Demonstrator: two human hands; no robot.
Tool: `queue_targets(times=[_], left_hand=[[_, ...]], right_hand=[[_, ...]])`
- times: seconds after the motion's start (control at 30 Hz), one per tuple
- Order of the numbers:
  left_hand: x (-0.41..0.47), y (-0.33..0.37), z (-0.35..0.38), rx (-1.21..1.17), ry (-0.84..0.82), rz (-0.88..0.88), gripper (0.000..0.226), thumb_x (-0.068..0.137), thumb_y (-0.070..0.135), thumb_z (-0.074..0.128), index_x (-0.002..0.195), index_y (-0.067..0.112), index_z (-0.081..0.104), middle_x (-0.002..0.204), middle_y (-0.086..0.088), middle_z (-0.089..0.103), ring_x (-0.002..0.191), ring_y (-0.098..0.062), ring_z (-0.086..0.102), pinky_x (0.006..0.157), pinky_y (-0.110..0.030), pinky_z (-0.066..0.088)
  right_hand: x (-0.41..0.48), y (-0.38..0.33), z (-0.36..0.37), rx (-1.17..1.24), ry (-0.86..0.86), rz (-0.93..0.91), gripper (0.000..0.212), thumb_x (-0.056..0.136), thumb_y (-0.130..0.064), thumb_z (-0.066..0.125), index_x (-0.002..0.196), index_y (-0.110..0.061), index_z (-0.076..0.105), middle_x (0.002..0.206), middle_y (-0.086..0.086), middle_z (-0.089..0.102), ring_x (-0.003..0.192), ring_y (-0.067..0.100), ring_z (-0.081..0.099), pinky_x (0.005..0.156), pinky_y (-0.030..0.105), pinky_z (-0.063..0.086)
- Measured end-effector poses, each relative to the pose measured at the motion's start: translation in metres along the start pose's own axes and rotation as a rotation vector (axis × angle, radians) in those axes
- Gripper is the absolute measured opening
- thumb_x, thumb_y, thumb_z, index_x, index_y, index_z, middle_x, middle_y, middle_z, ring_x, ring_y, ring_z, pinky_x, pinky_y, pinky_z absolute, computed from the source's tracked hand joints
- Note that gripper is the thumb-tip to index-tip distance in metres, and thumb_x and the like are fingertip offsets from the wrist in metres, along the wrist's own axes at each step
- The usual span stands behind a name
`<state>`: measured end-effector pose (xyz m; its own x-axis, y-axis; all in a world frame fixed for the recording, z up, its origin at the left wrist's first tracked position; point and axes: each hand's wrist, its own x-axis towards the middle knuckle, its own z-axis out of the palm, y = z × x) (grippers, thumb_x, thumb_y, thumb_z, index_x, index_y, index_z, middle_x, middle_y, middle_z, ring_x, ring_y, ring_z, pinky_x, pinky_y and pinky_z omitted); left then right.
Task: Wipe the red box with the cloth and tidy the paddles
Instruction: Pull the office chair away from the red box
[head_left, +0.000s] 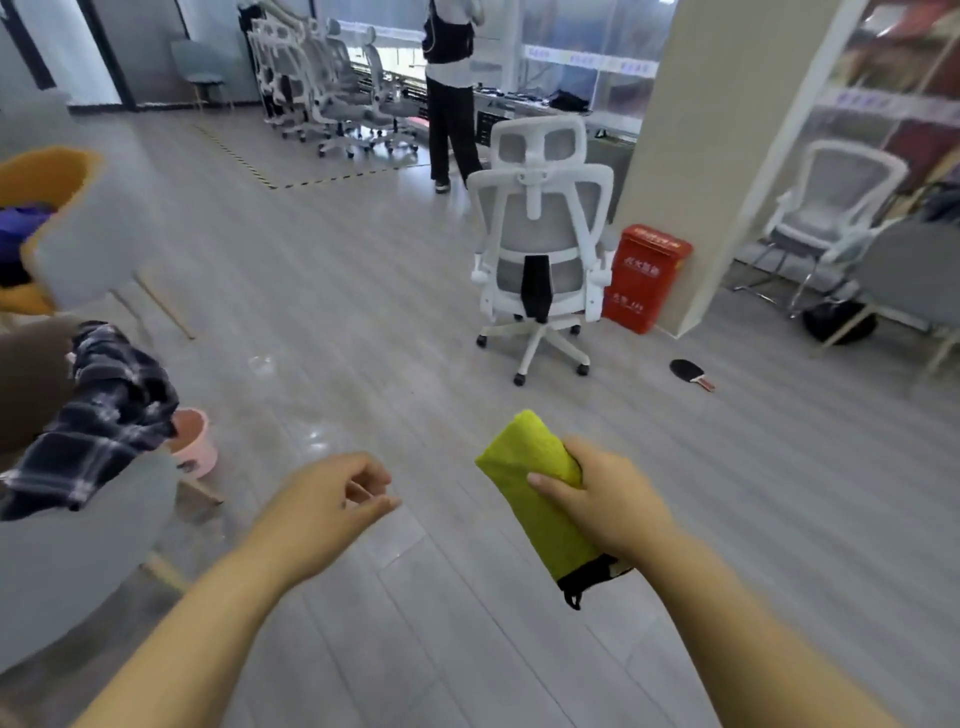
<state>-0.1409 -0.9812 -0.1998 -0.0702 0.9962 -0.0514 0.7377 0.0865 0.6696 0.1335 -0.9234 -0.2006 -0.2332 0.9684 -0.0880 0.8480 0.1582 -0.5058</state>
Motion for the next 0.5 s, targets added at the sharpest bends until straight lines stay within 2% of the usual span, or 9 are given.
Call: queue_targets(times=[0.23,0.33,0.5], left_hand=[[0.084,0.048,0.03,0.028,-0.102,0.107,0.012,0.08,0.035,0.071,0.078,0.034,0.059,0.086,0.013,0.064,0.082,0.002,0.061,0.07,-0.02,0.046],[0.127,0.054,0.031,0.027,-0.122,0.121,0.013,0.079,0.036,0.071,0.076,0.034,0.059,0.084,0.014,0.065,0.082,0.001,0.061,0.071,-0.025,0.048],[0.22,0.058,0.022,0.055,-0.1,0.183,0.013,0.078,0.035,0.072,0.076,0.032,0.06,0.082,0.013,0.065,0.08,0.001,0.062,0.069,-0.023,0.047]], right_hand=[[0.03,0.057,-0.046,0.012,0.059,0.114,0.032,0.087,-0.055,0.054,0.108,-0.031,0.052,0.087,-0.007,0.057,0.091,0.021,0.059,0.073,0.035,0.048],[0.059,0.069,-0.056,-0.008,0.077,0.144,0.034,0.087,-0.057,0.052,0.108,-0.031,0.051,0.091,-0.005,0.06,0.09,0.021,0.059,0.073,0.037,0.05],[0.134,0.075,-0.075,-0.032,0.105,0.159,0.035,0.087,-0.056,0.052,0.112,-0.031,0.051,0.094,-0.004,0.062,0.088,0.019,0.058,0.068,0.033,0.047]])
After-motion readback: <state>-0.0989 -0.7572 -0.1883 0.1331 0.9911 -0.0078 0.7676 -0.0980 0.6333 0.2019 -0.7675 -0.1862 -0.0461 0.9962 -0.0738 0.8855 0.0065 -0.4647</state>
